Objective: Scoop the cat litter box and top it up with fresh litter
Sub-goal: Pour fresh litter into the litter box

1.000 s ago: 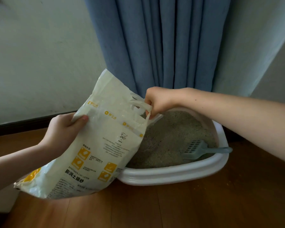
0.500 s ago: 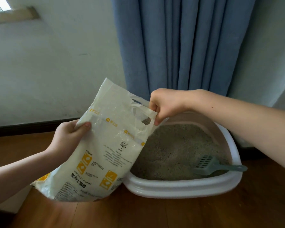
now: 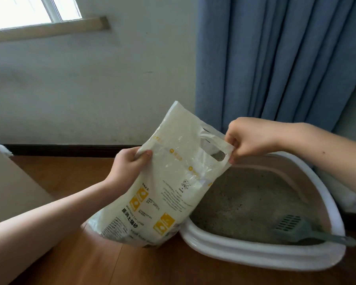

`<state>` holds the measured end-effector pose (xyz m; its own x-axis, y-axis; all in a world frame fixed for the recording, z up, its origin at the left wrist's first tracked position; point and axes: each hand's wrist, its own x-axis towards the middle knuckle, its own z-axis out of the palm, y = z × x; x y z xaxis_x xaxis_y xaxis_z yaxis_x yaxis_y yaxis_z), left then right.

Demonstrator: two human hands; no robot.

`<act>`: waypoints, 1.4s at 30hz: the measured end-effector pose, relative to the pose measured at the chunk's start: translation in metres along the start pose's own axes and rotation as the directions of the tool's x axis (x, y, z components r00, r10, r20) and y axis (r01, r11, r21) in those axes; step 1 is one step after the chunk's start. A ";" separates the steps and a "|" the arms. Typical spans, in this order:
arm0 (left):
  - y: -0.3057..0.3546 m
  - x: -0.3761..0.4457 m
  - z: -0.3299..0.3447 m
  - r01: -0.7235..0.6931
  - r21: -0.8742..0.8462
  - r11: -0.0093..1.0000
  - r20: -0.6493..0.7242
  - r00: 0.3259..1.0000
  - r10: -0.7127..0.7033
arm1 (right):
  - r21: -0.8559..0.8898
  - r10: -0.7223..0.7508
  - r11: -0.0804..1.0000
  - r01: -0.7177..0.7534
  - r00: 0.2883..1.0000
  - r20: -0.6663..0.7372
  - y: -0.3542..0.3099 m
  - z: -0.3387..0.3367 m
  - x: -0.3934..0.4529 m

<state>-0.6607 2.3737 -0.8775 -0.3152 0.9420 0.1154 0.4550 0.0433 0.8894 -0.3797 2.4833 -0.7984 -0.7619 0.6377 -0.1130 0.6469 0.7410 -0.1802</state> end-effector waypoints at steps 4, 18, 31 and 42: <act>0.000 0.005 -0.004 0.007 0.015 1.000 0.046 0.999 -0.007 | -0.017 0.006 1.000 -0.006 1.000 0.007 0.001 0.002 -0.002; 0.036 0.049 0.028 -0.252 0.355 0.900 0.157 0.965 0.208 | 0.009 0.058 0.998 -0.059 0.998 0.008 0.007 0.009 -0.010; 0.028 0.042 0.035 -0.316 0.413 0.854 -0.038 0.931 0.363 | 0.250 0.126 0.961 -0.118 0.992 -0.020 0.043 0.056 -0.018; 0.028 0.042 0.035 -0.299 0.392 0.870 -0.073 0.933 0.354 | 0.691 0.299 0.695 -0.201 0.954 -0.023 0.070 0.087 -0.025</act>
<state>-0.6323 2.4261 -0.8633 -0.1935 0.8695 0.4544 0.8168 -0.1138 0.5656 -0.3179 2.5013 -0.8933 -0.5327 0.8349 -0.1387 0.5808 0.2413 -0.7775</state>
